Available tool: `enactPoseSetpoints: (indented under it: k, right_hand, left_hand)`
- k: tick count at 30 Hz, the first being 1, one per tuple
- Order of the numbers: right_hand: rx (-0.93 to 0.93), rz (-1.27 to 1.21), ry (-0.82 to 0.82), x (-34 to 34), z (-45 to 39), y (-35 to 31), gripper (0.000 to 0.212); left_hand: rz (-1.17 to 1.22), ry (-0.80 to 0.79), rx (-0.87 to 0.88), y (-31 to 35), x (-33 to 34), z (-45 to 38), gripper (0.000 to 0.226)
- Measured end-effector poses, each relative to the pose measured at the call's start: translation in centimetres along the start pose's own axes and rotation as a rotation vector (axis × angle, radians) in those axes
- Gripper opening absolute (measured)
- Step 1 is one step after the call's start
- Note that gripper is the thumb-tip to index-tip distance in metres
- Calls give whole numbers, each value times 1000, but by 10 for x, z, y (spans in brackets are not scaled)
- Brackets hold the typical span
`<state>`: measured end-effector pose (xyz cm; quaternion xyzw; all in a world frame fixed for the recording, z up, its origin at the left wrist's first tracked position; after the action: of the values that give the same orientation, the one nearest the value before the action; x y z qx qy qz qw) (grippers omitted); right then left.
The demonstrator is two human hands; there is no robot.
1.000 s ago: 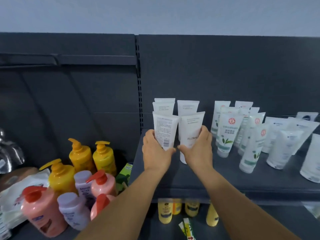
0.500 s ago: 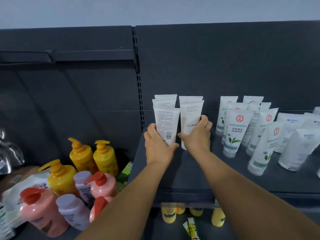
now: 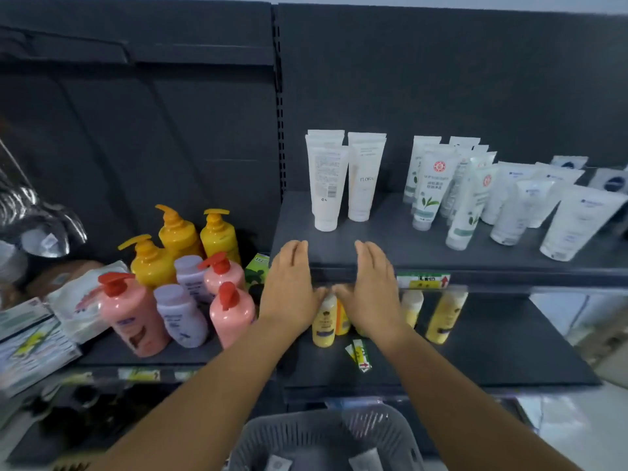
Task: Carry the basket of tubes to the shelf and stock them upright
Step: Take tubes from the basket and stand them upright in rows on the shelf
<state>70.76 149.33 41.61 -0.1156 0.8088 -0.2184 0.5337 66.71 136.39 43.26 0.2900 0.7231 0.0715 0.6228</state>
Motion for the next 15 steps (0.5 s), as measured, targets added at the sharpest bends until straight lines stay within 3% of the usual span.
enactPoseSetpoints:
  k: [7, 15]
  right_hand:
    - [-13, 155, -272, 38, 99, -3, 87]
    - [115, 171, -484, 89, 173, 21, 92]
  left_hand:
    - [-229, -203, 48, -49, 24, 89, 87]
    - [-268, -480, -72, -103, 75, 153, 89]
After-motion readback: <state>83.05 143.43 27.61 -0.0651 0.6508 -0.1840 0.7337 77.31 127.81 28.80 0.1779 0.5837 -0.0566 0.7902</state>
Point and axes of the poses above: each hand's wrist, its own z-axis away from the middle knuckle, its own x-axis out of the palm, y = z × x, the point moved 1 cm from there along -z, towards the middle knuckle, and after that the axes turned 8 degrees about -x, right-handed, at the moved point
